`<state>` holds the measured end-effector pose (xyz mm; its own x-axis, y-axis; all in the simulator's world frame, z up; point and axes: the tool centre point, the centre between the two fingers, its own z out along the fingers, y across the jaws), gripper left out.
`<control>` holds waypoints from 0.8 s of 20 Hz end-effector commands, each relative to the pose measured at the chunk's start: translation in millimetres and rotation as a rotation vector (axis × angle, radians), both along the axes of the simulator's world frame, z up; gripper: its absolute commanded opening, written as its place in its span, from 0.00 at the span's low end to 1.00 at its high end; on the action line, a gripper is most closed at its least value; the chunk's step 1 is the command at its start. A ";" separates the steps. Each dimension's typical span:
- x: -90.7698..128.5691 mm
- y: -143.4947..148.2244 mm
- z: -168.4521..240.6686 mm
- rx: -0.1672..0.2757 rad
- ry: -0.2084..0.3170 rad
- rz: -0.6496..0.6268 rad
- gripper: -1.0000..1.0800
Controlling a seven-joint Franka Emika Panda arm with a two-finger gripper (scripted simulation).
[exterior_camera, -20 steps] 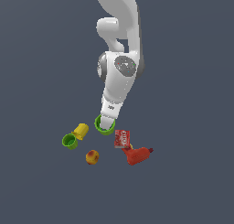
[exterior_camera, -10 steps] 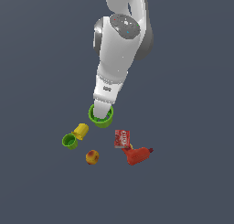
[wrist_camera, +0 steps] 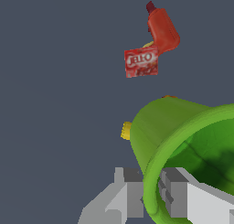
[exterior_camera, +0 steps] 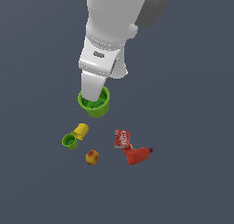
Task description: Pick up a designated object from a clutter of objects.
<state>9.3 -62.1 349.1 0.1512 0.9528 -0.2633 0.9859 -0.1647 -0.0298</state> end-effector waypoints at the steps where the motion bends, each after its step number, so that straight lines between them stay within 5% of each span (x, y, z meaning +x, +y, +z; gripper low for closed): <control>1: 4.3 -1.8 24.4 -0.001 -0.001 0.000 0.00; 16: 19.8 -7.6 88.1 -0.005 -0.002 -0.001 0.00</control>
